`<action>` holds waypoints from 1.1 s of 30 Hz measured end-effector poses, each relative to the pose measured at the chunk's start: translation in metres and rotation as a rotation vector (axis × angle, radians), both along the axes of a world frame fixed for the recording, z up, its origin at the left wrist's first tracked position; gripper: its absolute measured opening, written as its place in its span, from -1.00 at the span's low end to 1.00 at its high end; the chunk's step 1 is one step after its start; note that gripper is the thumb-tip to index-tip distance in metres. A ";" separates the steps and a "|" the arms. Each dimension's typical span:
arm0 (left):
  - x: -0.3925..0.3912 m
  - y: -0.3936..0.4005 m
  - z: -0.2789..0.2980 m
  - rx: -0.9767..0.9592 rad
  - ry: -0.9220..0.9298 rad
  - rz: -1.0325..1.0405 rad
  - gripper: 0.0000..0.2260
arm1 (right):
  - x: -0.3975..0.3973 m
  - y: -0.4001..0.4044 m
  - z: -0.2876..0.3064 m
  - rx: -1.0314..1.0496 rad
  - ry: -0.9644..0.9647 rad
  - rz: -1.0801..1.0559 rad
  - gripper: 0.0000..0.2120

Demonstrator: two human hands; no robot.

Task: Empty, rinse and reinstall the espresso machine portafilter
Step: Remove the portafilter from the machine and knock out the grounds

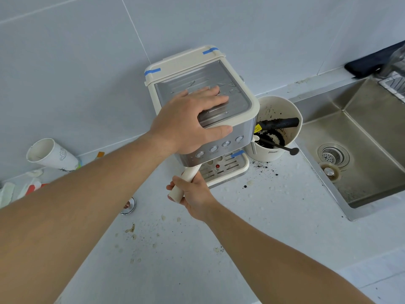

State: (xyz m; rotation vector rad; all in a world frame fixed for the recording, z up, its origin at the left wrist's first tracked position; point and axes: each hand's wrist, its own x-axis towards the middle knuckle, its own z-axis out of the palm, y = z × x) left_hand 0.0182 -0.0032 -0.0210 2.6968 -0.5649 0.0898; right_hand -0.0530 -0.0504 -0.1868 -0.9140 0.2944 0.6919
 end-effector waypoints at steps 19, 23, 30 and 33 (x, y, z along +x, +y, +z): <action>0.002 0.002 -0.001 -0.012 0.003 0.001 -0.41 | -0.017 -0.003 -0.016 0.016 0.171 -0.039 -0.69; 0.001 0.002 -0.001 -0.025 0.002 -0.002 -0.43 | -0.028 -0.014 -0.017 -0.012 0.172 -0.001 -0.76; 0.001 0.002 -0.001 -0.015 0.000 -0.010 -0.42 | -0.056 -0.041 -0.018 -0.010 0.208 0.090 -0.75; 0.001 0.002 -0.001 -0.006 0.002 -0.013 -0.42 | -0.065 -0.054 -0.018 -0.001 0.230 0.102 -0.75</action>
